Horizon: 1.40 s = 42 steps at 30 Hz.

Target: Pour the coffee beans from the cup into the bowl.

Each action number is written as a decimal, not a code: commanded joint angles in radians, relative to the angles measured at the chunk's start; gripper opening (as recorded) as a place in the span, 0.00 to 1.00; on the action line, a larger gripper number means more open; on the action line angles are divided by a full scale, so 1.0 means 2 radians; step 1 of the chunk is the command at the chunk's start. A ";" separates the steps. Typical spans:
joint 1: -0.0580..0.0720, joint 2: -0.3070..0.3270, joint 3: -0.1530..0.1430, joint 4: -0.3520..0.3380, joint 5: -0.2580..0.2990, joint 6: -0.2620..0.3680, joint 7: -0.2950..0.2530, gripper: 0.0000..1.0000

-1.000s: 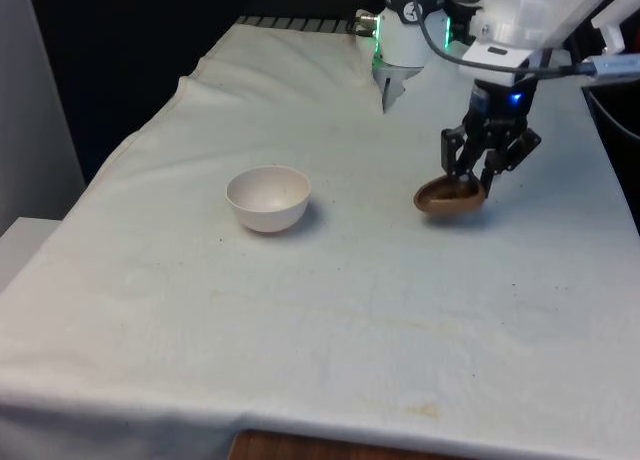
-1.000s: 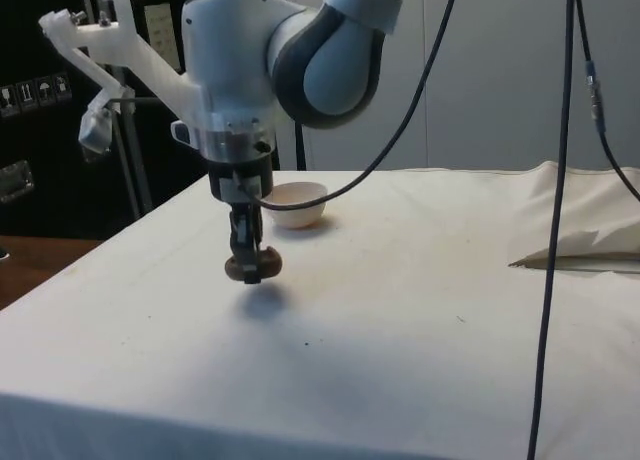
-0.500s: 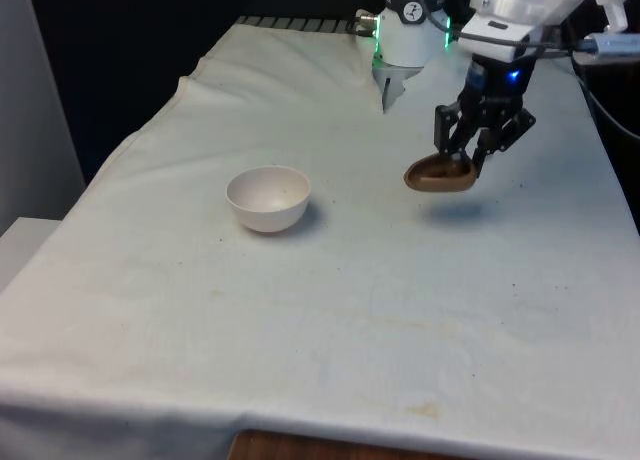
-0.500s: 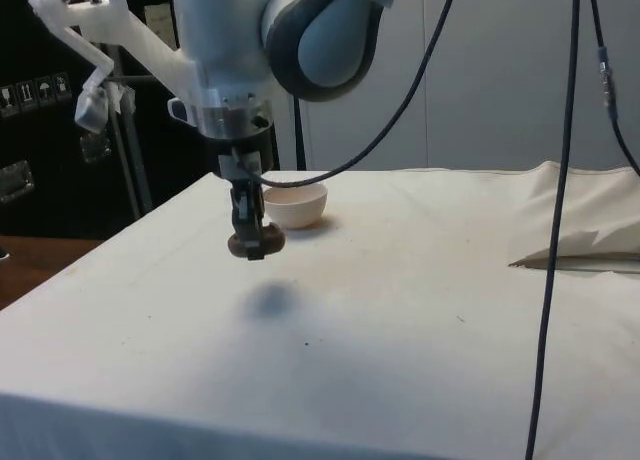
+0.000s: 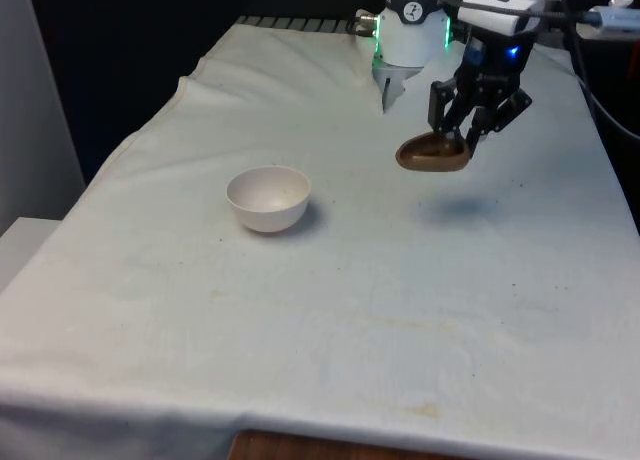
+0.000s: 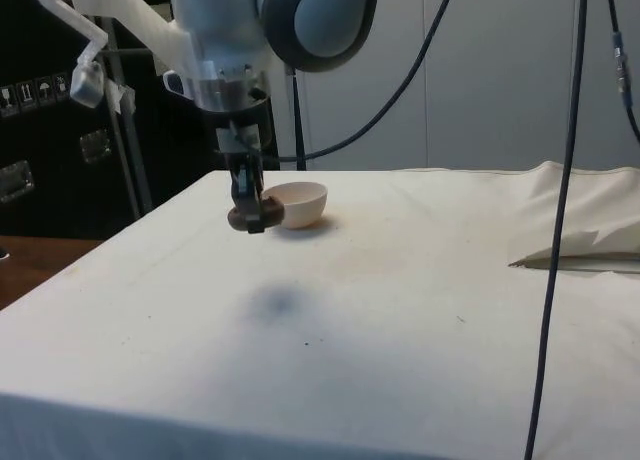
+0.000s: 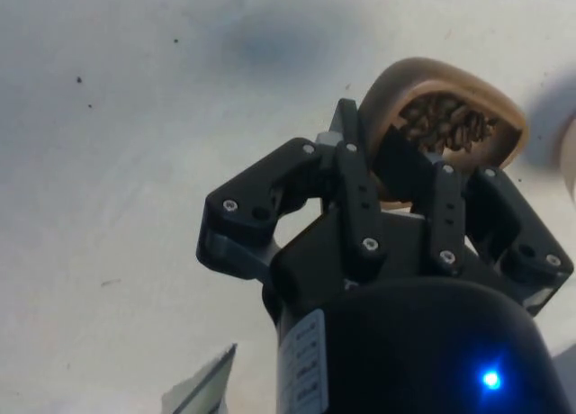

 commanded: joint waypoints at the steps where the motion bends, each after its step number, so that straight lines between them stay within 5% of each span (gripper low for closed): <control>1: 0.000 -0.001 0.000 0.001 -0.001 -0.002 0.000 0.02; 17: 0.000 -0.010 -0.009 0.032 -0.030 -0.053 0.001 0.02; 42: -0.001 -0.013 -0.034 0.058 -0.060 -0.069 0.010 0.02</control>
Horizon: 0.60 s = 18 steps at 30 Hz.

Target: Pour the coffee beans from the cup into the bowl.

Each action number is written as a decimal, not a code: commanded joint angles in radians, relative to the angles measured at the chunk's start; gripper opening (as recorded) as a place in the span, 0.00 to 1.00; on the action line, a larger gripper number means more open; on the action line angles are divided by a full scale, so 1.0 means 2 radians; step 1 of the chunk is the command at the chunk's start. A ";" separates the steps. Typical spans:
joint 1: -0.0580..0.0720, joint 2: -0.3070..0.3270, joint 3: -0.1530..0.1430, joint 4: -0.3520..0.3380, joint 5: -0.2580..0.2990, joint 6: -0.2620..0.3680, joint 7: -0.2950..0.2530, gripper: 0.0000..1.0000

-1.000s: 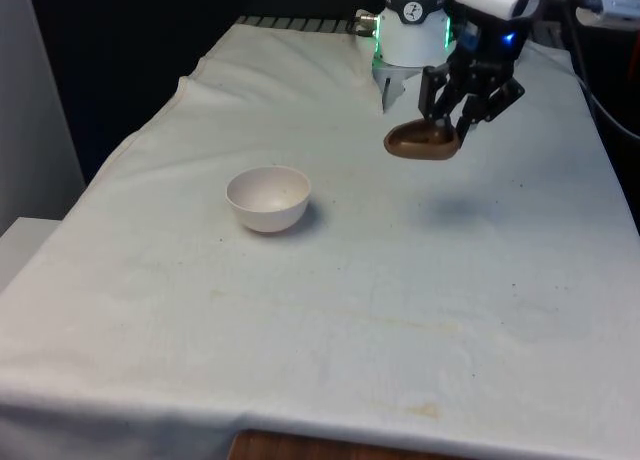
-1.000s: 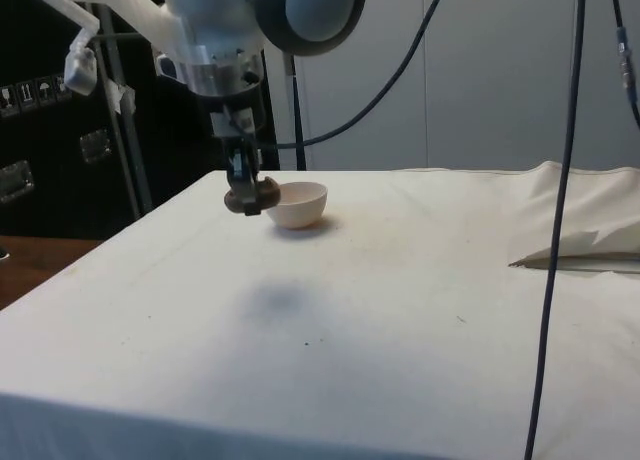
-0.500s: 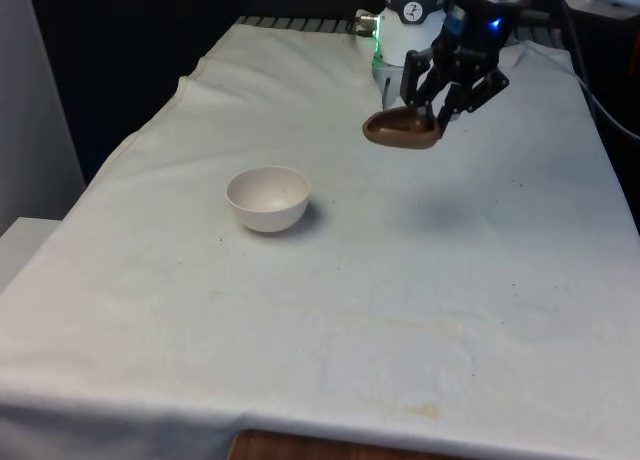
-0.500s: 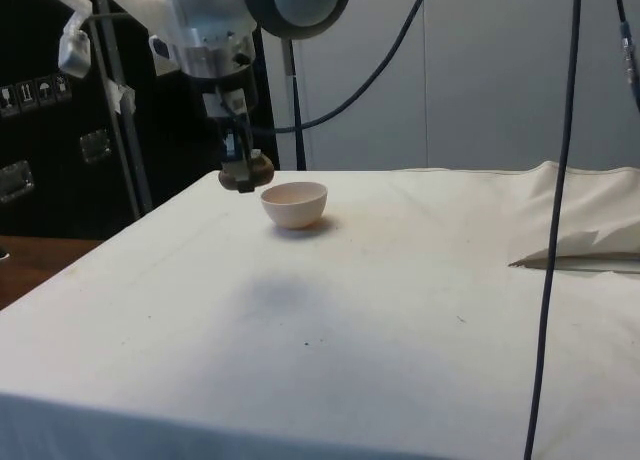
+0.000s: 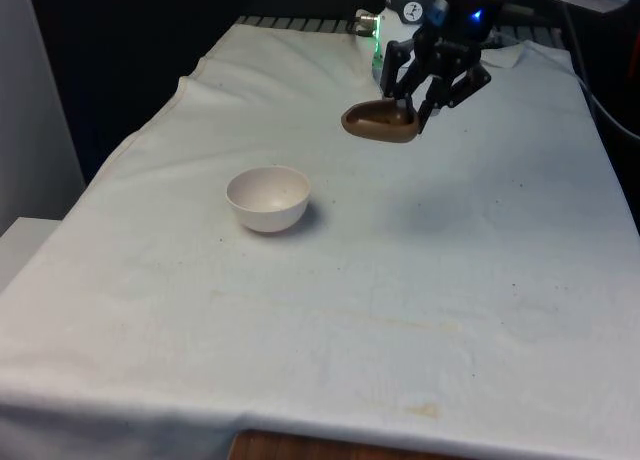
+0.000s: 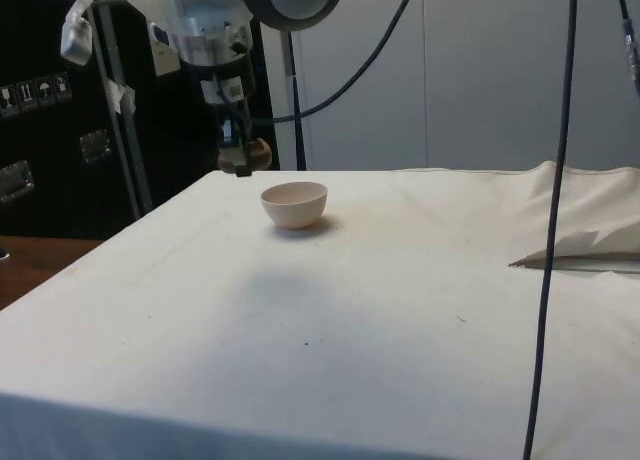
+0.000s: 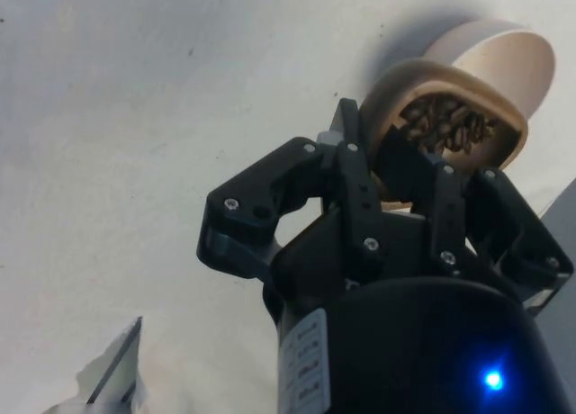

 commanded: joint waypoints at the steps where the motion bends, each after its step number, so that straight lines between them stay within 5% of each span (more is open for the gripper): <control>1: 0.001 -0.001 -0.003 0.002 -0.005 -0.002 0.005 0.02; 12: -0.002 0.000 -0.006 0.010 -0.001 0.007 0.012 0.02; 18: -0.010 0.006 -0.009 0.013 0.010 0.036 0.015 0.02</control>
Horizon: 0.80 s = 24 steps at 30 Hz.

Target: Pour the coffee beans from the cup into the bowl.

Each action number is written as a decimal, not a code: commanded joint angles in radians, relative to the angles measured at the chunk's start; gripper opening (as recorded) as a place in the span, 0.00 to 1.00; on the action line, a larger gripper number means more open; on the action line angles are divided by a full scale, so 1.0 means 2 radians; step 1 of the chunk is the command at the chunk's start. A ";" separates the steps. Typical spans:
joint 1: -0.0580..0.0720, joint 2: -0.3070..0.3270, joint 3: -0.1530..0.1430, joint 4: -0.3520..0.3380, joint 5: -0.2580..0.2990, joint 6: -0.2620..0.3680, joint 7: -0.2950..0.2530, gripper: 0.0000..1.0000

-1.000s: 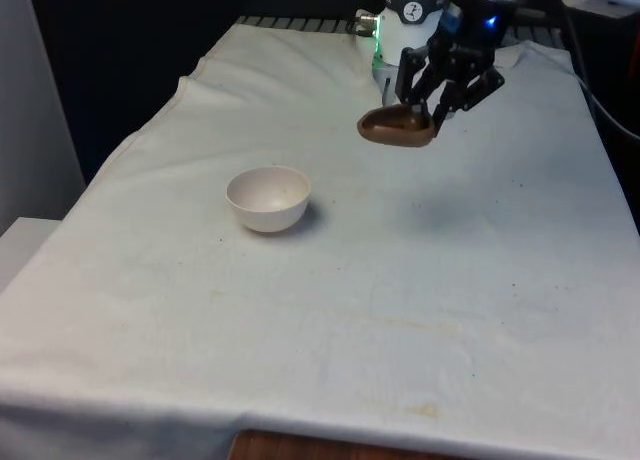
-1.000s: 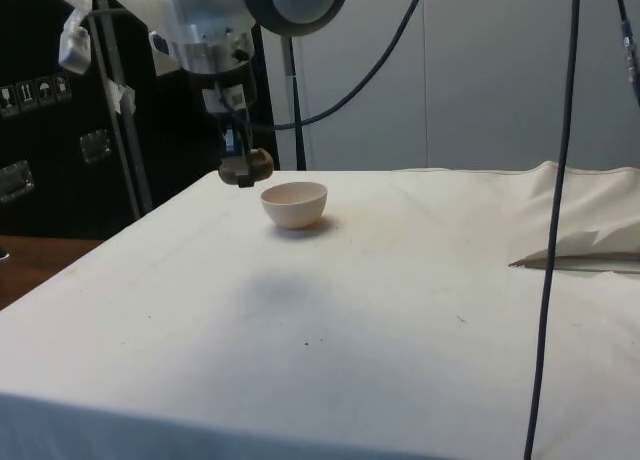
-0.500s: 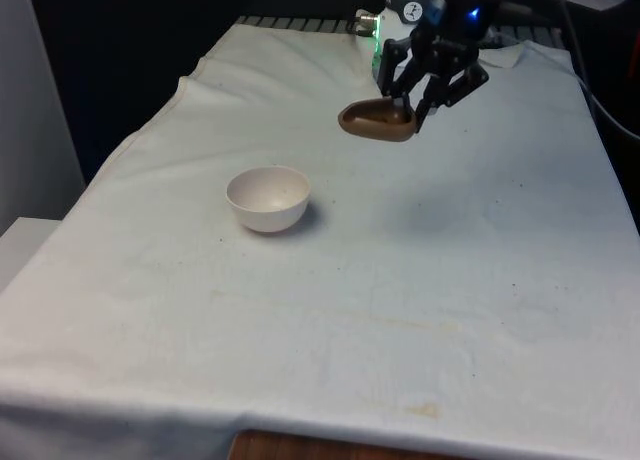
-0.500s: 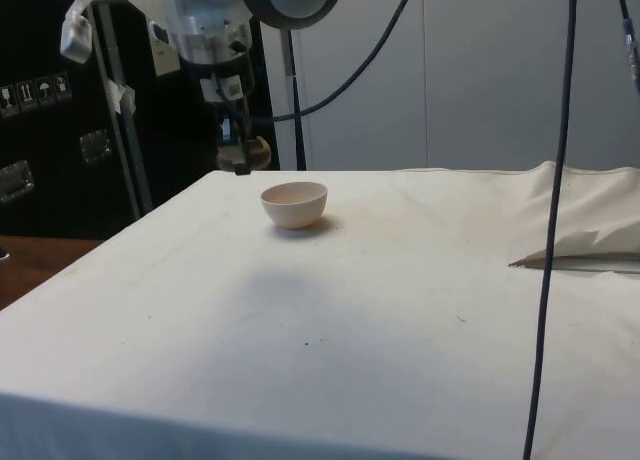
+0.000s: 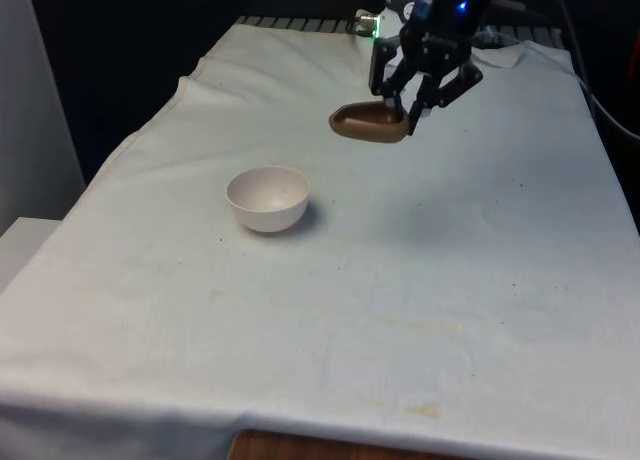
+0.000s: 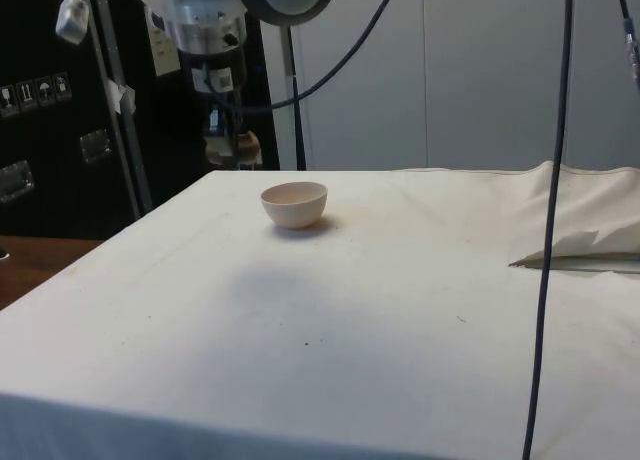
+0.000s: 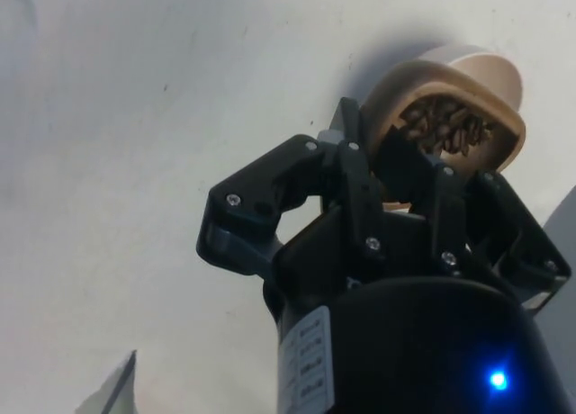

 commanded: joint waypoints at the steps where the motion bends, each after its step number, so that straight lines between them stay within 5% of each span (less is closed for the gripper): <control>1: -0.003 0.003 0.000 0.003 0.007 0.011 0.000 0.02; 9: -0.008 0.002 -0.004 -0.001 0.029 0.031 -0.004 0.02; 11: -0.004 0.003 -0.006 0.001 0.021 0.026 0.001 0.02; 20: -0.012 0.000 -0.010 -0.001 0.058 0.030 -0.010 0.02; 21: -0.009 0.001 -0.012 0.001 0.050 0.027 -0.004 0.02; 24: -0.014 0.000 -0.011 -0.001 0.065 0.031 -0.012 0.02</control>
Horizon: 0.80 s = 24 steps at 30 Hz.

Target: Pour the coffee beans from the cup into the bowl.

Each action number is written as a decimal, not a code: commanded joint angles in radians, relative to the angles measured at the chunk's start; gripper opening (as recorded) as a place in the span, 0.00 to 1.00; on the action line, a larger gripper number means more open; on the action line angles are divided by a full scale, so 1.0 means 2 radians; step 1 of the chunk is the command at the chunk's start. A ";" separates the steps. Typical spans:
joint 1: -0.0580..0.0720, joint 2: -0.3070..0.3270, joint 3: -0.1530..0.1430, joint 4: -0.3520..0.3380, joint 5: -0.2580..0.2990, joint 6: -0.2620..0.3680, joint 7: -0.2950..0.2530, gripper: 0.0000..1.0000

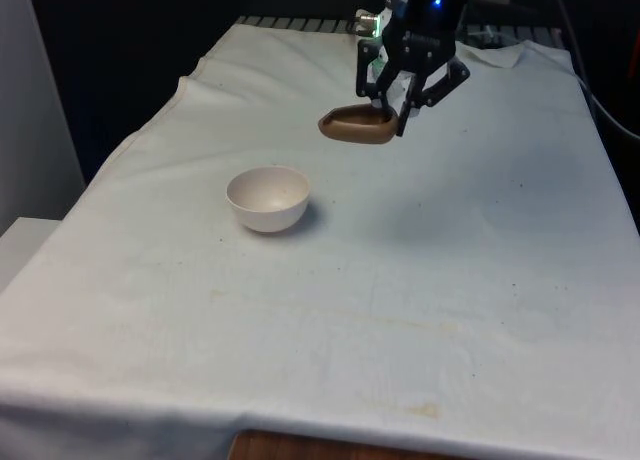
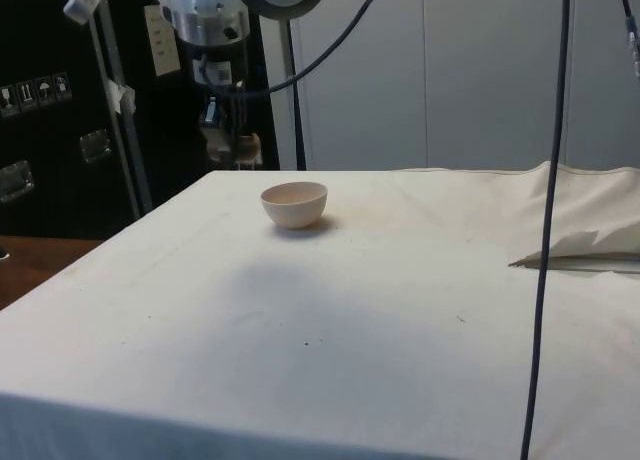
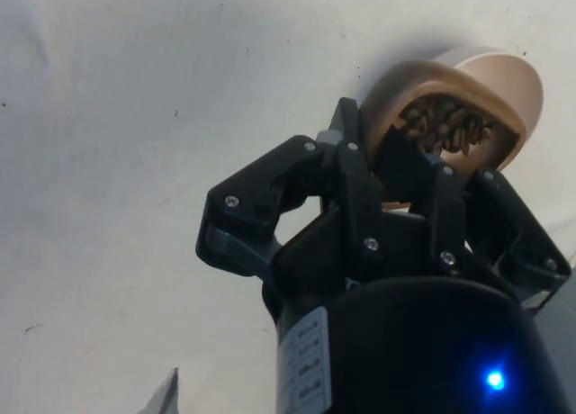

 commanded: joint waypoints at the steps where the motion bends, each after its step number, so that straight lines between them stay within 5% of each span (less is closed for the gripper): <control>1: -0.004 -0.001 0.002 -0.002 0.009 0.004 -0.006 0.02; 5: -0.001 0.000 -0.004 0.000 0.009 0.000 -0.002 0.02; 9: -0.007 0.005 -0.004 -0.003 0.028 0.012 -0.009 0.02; 13: -0.004 0.007 -0.010 -0.003 0.027 0.010 -0.004 0.02; 15: -0.010 0.013 -0.010 -0.007 0.042 0.027 -0.009 0.02; 22: -0.010 0.025 -0.019 -0.011 0.055 0.045 -0.010 0.02; 23: -0.005 0.024 -0.022 -0.008 0.047 0.038 -0.004 0.02; 24: -0.010 0.027 -0.020 -0.011 0.057 0.047 -0.011 0.02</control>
